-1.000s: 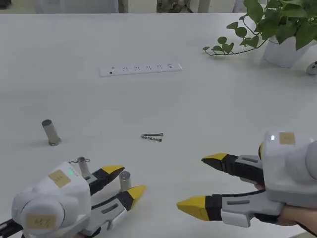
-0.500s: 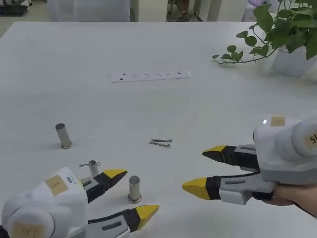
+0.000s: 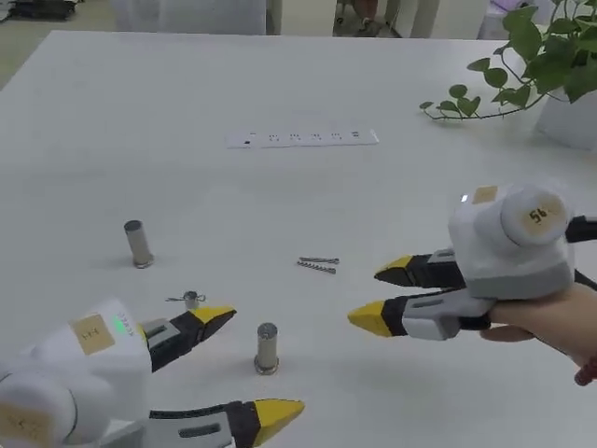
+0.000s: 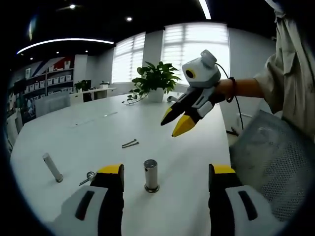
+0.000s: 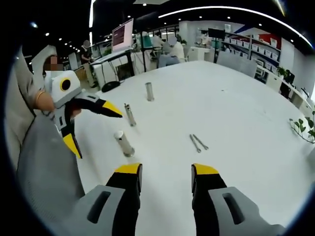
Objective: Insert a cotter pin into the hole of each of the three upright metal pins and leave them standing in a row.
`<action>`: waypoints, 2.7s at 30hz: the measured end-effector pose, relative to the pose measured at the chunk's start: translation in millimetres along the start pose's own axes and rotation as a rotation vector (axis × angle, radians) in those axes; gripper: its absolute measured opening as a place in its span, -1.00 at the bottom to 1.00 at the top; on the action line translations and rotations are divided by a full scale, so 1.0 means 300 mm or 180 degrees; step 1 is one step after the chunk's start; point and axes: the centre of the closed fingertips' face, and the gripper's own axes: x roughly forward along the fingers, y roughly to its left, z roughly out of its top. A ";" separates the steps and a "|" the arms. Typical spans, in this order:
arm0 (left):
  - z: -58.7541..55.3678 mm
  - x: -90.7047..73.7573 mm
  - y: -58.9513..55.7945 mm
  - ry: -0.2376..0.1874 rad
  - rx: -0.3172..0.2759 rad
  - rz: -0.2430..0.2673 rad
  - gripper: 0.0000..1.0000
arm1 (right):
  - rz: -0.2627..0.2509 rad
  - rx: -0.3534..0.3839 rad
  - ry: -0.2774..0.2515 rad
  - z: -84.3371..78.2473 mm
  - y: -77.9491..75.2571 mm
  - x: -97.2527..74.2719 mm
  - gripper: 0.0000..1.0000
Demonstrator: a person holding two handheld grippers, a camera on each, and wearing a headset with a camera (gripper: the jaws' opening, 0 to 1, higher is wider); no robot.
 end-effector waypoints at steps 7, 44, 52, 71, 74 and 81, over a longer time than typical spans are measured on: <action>-0.001 -0.025 0.011 0.0012 -0.0005 -0.0008 0.38 | 0.0022 -0.0094 0.0266 -0.001 -0.037 0.028 -0.27; -0.040 -0.082 0.001 0.0023 -0.0106 0.0054 0.18 | 0.0360 -0.0552 0.1136 -0.004 -0.164 0.242 -0.60; -0.044 -0.085 0.004 0.0023 -0.0146 0.0081 0.13 | 0.0406 -0.0574 0.1190 -0.011 -0.178 0.273 -0.65; -0.039 -0.096 0.006 -0.0006 -0.0203 0.0088 0.04 | 0.0437 -0.0734 0.1310 -0.019 -0.194 0.299 -0.82; -0.036 -0.096 0.008 -0.0014 -0.0209 0.0100 0.04 | 0.0404 -0.0936 0.1354 -0.017 -0.206 0.307 -0.85; -0.035 -0.100 0.013 -0.0010 -0.0205 0.0111 0.02 | 0.0351 -0.1096 0.1420 -0.020 -0.202 0.306 -0.86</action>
